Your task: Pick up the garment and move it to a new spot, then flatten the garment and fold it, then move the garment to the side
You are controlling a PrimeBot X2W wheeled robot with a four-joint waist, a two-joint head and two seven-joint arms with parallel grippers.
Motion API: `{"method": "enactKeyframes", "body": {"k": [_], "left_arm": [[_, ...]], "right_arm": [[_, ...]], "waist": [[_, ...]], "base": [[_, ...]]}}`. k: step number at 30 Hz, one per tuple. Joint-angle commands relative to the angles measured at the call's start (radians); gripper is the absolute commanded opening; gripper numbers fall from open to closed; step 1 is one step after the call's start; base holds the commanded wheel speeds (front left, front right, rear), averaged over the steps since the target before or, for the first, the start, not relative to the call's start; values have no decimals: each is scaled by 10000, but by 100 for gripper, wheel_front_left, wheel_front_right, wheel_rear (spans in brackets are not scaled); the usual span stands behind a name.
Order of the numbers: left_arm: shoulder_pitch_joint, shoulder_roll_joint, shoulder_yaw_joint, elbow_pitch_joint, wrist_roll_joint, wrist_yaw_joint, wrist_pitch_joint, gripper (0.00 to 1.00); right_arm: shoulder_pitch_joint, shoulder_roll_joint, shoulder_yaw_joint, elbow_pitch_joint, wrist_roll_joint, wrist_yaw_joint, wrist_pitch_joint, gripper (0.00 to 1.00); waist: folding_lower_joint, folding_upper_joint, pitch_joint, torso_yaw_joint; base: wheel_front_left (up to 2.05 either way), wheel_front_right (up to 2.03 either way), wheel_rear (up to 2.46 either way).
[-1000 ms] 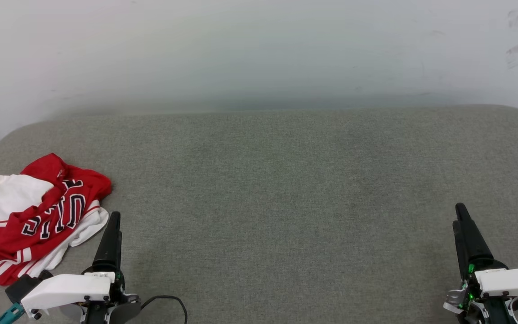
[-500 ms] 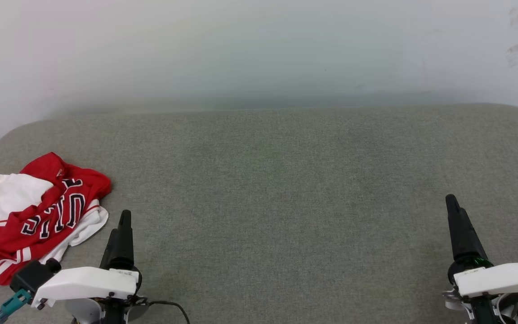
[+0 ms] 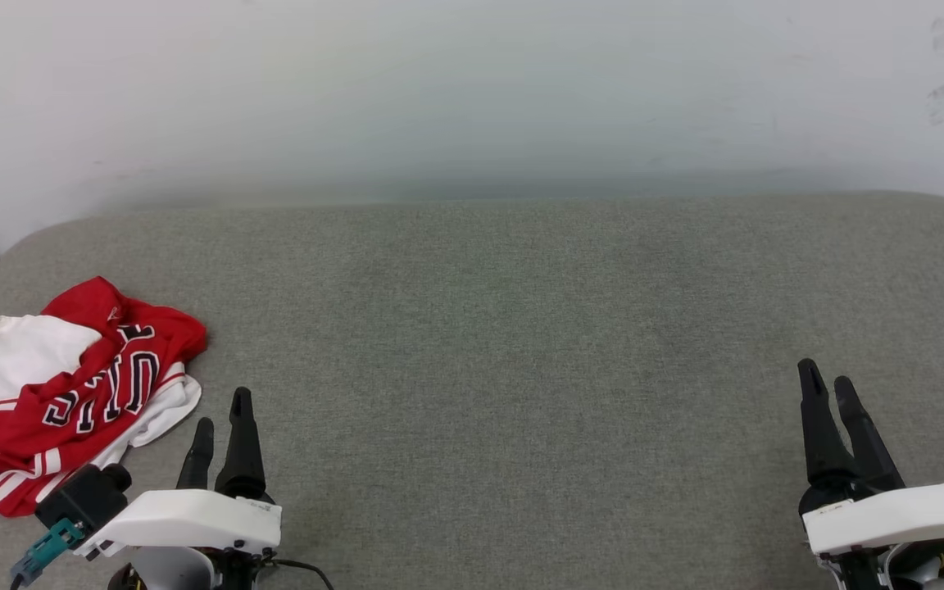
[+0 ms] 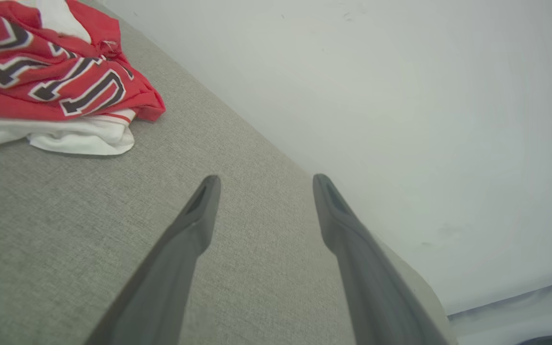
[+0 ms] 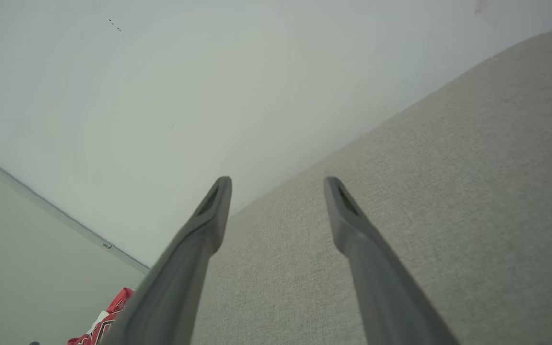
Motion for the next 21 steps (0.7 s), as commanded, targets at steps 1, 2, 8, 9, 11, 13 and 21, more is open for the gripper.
{"method": "enactKeyframes", "body": {"k": [1,2,8,9,11,13,21], "left_arm": [[-13,26,-65,-201,322,41,-111,100],[8,26,-99,-217,463,63,-143,100],[92,28,-242,-317,1274,137,-327,100],[103,27,-272,-344,1398,146,-358,100],[130,28,-326,-398,1636,167,-419,100],[173,29,-376,-431,1875,197,-473,100],[290,30,-508,-535,2825,324,-704,100]], "right_arm": [[-8,6,12,-207,-323,3,-89,100],[13,6,17,-226,-462,3,-122,100],[118,7,72,-339,-1250,3,-309,100],[134,7,79,-353,-1383,3,-333,100],[164,8,94,-391,-1634,3,-398,100],[188,9,102,-446,-1866,3,-456,100],[292,11,125,-620,-2831,3,-672,100]], "waist": [[0,0,-2,10],[0,0,-4,19],[0,0,-5,56],[0,0,-4,60],[0,0,-3,65],[0,0,-3,71],[0,0,1,79]], "base": [[0,0,0],[0,0,0],[0,0,0],[0,0,0],[0,0,0],[0,0,0],[0,0,0]]}}
